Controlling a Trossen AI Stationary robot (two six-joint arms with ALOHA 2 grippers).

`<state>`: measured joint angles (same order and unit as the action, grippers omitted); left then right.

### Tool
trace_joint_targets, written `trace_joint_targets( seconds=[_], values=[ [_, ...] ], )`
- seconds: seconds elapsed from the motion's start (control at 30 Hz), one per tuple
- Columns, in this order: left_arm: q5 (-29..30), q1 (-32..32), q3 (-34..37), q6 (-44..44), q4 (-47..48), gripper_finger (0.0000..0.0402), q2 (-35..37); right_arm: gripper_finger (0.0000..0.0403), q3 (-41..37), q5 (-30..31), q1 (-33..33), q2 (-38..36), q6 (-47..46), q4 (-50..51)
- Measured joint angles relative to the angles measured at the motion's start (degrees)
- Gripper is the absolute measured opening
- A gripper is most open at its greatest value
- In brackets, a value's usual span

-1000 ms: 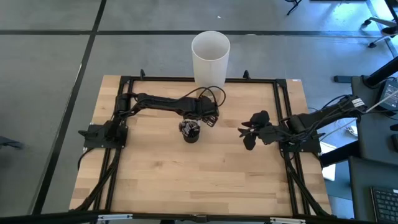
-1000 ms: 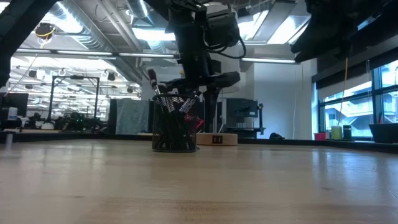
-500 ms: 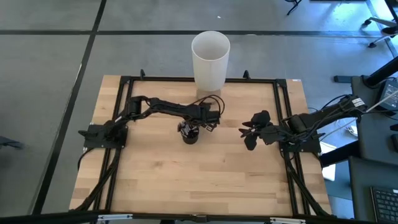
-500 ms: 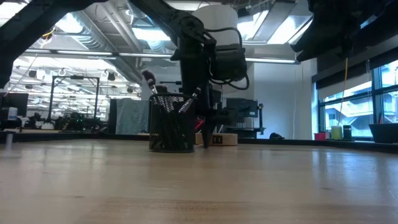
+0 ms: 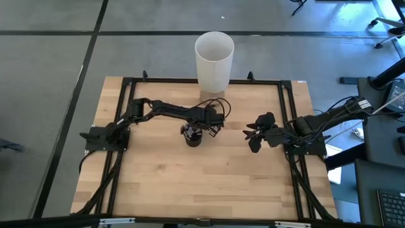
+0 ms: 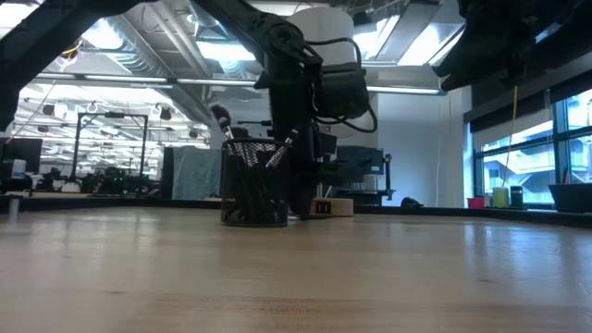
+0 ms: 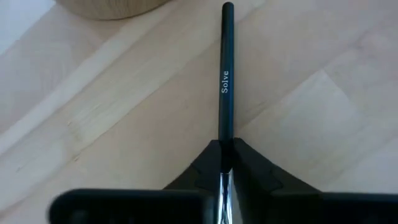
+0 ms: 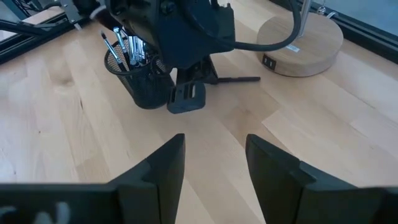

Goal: Put items in baskets/containers
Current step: Put the eyeshadow brush into the holder

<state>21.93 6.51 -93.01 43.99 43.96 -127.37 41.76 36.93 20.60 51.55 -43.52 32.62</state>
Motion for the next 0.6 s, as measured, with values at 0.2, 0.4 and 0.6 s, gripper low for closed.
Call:
trace_joint_targets(
  seconds=[0.2,0.4,0.6],
  values=[
    [1.0,-0.6,0.1,-5.6,-0.2,0.0019,0.0,0.017,0.0,0.0,0.0,0.0,0.0,0.0],
    [2.8,-1.5,-1.1,-12.4,0.7,0.0021,-0.1,0.017,0.0,0.3,0.0,0.0,0.2,-0.1],
    [1.8,-4.7,-8.0,-25.5,2.3,0.0018,-0.2,0.017,0.0,1.0,0.0,0.0,0.3,-0.1]
  ],
)
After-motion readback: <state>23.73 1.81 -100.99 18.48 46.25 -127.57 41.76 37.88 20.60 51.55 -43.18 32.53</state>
